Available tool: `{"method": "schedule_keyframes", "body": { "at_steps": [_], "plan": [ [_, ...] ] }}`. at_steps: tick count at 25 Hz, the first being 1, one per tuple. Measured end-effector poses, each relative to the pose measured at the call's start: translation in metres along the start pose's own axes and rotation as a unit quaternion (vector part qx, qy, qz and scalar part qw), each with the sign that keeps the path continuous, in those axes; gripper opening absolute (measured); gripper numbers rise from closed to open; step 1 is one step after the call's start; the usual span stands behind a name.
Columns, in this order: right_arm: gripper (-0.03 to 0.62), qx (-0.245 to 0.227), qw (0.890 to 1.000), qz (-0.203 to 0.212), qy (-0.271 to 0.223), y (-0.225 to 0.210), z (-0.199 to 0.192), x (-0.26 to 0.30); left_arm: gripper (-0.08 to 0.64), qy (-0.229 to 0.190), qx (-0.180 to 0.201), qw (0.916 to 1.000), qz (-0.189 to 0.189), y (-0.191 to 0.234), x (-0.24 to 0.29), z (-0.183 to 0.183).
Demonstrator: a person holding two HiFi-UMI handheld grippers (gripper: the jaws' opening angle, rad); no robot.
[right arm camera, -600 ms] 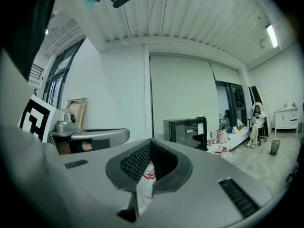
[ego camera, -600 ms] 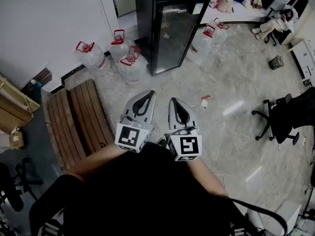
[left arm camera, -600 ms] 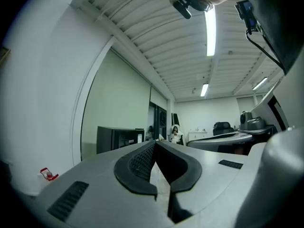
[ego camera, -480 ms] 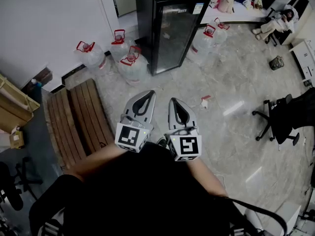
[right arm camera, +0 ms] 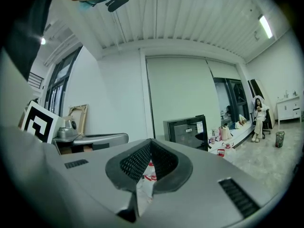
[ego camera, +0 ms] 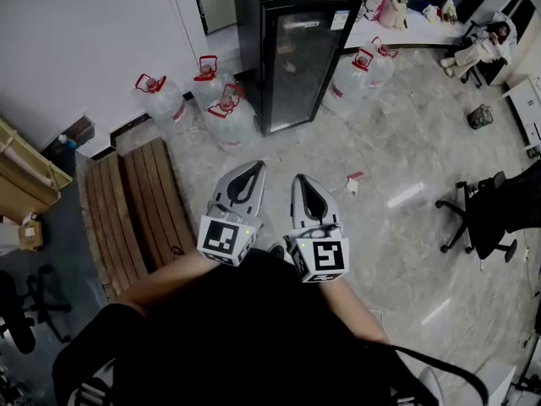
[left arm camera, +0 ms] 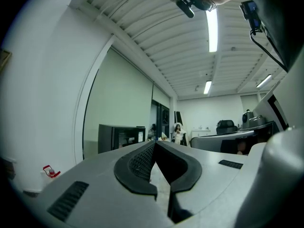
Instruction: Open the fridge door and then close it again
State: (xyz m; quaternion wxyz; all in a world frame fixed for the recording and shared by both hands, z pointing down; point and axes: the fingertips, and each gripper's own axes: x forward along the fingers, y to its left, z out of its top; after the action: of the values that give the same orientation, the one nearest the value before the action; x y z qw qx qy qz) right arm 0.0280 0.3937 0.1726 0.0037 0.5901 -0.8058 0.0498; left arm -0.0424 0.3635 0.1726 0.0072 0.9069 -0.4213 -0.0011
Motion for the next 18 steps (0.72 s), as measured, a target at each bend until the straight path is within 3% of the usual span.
{"method": "schedule_keyframes", "body": {
  "at_steps": [4, 6, 10, 14, 18],
  "plan": [
    [0.015, 0.034, 0.999, 0.011, -0.003, -0.016, -0.004, -0.006, 0.006, 0.007, -0.002, 0.9998, 0.021, -0.007, 0.005, -0.007],
    [0.015, 0.036, 0.999, 0.028, -0.018, -0.02, -0.005, -0.008, 0.006, 0.008, -0.003, 0.9994, 0.035, -0.008, 0.005, -0.008],
    [0.015, 0.044, 0.998, 0.035, -0.003, -0.026, -0.017, -0.003, 0.006, 0.017, -0.002, 0.9987, 0.049, -0.005, 0.007, -0.015],
    [0.015, 0.04, 0.998, 0.038, 0.009, -0.034, -0.026, 0.019, 0.006, 0.021, 0.005, 0.9983, 0.054, 0.006, 0.022, -0.024],
    [0.015, 0.045, 0.998, 0.031, 0.018, -0.047, -0.036, 0.05, 0.006, 0.031, -0.018, 0.9977, 0.057, 0.027, 0.045, -0.042]
  ]
}}
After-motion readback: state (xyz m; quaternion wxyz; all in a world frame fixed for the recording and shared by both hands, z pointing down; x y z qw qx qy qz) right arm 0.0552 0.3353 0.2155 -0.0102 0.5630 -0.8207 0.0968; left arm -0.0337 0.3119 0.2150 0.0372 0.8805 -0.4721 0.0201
